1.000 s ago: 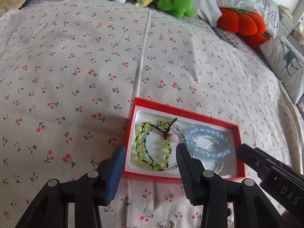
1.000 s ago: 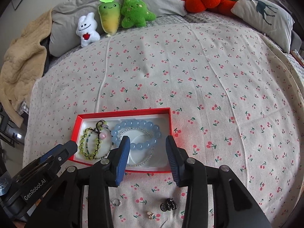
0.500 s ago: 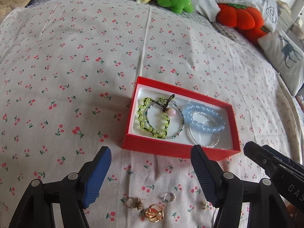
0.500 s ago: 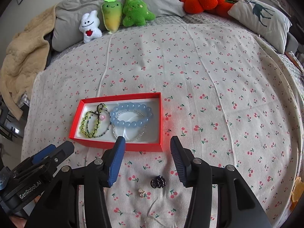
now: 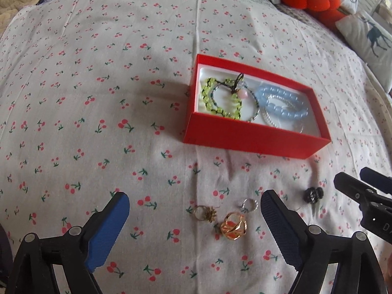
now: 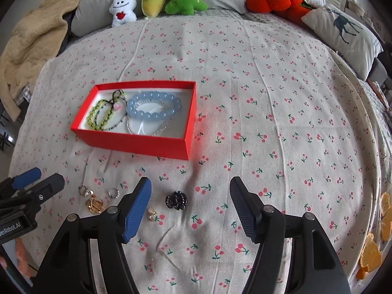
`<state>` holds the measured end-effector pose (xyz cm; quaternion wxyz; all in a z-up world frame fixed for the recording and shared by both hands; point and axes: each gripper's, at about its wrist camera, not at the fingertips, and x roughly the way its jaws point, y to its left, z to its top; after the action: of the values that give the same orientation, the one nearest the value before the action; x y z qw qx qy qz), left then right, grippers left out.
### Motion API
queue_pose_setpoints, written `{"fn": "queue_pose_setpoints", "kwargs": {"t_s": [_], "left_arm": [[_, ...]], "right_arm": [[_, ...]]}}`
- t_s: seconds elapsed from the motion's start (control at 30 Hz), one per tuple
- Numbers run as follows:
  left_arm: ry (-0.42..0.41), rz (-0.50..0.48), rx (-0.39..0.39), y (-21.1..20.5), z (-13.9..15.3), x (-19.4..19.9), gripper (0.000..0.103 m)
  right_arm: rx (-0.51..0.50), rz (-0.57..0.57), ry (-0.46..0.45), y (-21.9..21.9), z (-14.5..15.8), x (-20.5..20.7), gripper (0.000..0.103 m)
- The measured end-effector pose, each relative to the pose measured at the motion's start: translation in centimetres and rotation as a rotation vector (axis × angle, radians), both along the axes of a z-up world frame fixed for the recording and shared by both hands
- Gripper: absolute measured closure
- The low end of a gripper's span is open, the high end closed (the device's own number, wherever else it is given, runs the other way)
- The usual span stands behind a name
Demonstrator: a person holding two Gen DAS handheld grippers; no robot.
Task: Organize jewelry
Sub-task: 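Move both tools toward the gold rings and black hair claw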
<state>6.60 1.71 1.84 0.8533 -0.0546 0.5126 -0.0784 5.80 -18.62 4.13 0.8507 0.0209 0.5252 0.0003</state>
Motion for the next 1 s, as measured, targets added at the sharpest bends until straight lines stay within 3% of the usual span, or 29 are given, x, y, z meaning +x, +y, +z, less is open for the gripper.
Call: {"fn": "queue_pose_setpoints", "kwargs": {"t_s": [0.23, 0.47, 0.67, 0.83, 1.0], "left_arm": [[0.043, -0.065, 0.065, -0.1, -3.0, -2.0, 0.012], [0.014, -0.127, 0.105, -0.9, -5.0, -3.9, 0.012], [-0.063, -0.209, 0.189, -2.6, -6.1, -5.1, 0.006], [-0.146, -0.207, 0.181, -2.5, -6.7, -5.4, 0.001], [-0.154, -0.239, 0.149, -2.8, -6.5, -5.0, 0.001]], "right_arm": [[-0.025, 0.074, 0.083, -0.8, -2.8, -1.6, 0.033], [-0.03, 0.13, 0.14, -1.4, -5.7, -2.9, 0.032], [-0.055, 0.158, 0.059, -1.3, -6.5, -3.4, 0.017], [-0.086, 0.167, 0.015, -1.2, -7.1, -3.2, 0.001], [-0.086, 0.17, -0.039, -1.2, -7.5, -2.5, 0.0]]}}
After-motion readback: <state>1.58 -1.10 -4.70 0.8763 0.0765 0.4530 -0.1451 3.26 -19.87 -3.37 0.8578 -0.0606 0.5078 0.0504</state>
